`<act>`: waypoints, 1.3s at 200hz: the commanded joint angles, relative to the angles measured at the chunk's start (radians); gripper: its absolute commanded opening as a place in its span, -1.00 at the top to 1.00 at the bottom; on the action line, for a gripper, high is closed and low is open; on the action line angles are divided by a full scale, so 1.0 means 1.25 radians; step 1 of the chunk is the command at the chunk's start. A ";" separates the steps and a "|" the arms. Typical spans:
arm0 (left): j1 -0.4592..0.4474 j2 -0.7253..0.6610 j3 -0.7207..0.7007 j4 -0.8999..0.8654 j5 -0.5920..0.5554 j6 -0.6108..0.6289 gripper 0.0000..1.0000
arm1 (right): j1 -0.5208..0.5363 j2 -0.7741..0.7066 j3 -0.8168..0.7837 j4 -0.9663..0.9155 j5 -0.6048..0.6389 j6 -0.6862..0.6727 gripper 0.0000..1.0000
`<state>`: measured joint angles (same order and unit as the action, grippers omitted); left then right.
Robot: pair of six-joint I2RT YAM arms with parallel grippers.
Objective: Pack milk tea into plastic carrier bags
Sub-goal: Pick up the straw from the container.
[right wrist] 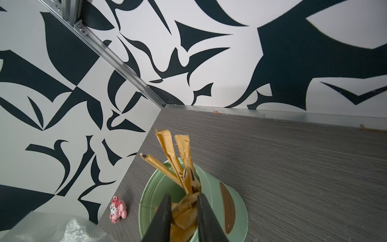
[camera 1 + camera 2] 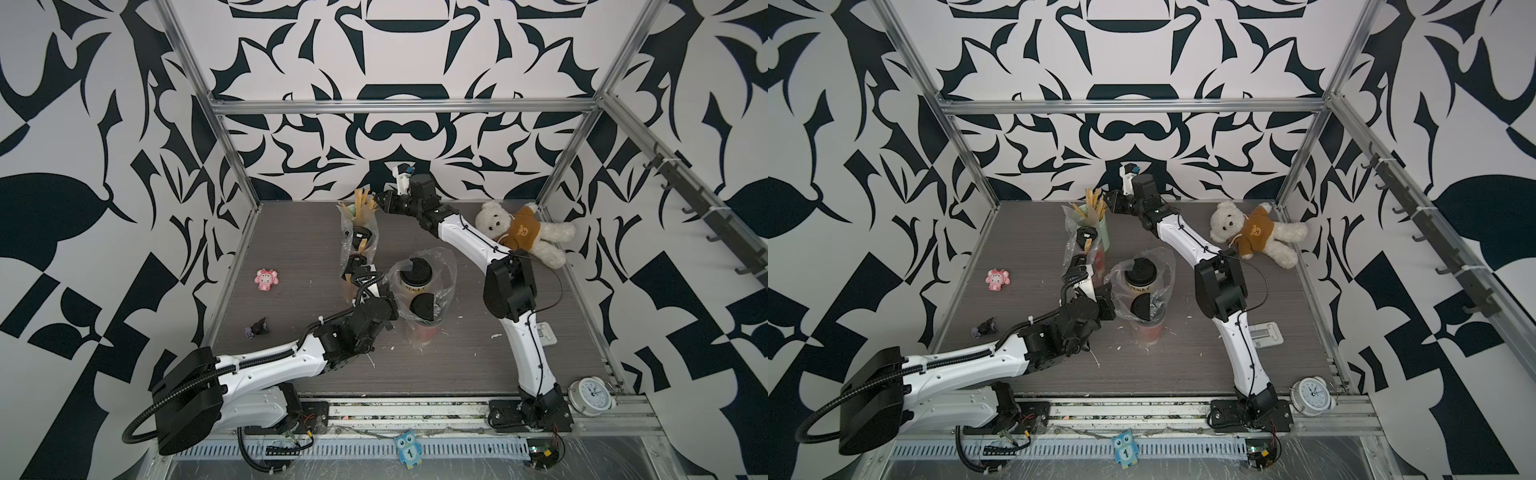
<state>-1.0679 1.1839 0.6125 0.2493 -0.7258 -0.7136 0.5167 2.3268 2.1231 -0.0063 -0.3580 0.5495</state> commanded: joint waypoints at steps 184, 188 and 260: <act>0.001 0.000 0.011 -0.004 -0.008 -0.006 1.00 | 0.011 -0.013 0.082 -0.084 -0.025 -0.034 0.67; 0.001 0.000 0.011 -0.004 -0.009 -0.006 1.00 | 0.010 -0.013 0.081 -0.084 -0.025 -0.036 0.67; 0.001 -0.002 0.014 -0.011 -0.012 -0.006 1.00 | 0.012 0.011 0.111 -0.100 -0.028 -0.033 0.68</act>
<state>-1.0679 1.1839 0.6125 0.2489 -0.7258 -0.7139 0.5262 2.3295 2.2047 -0.1371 -0.3813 0.5190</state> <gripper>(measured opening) 0.046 0.188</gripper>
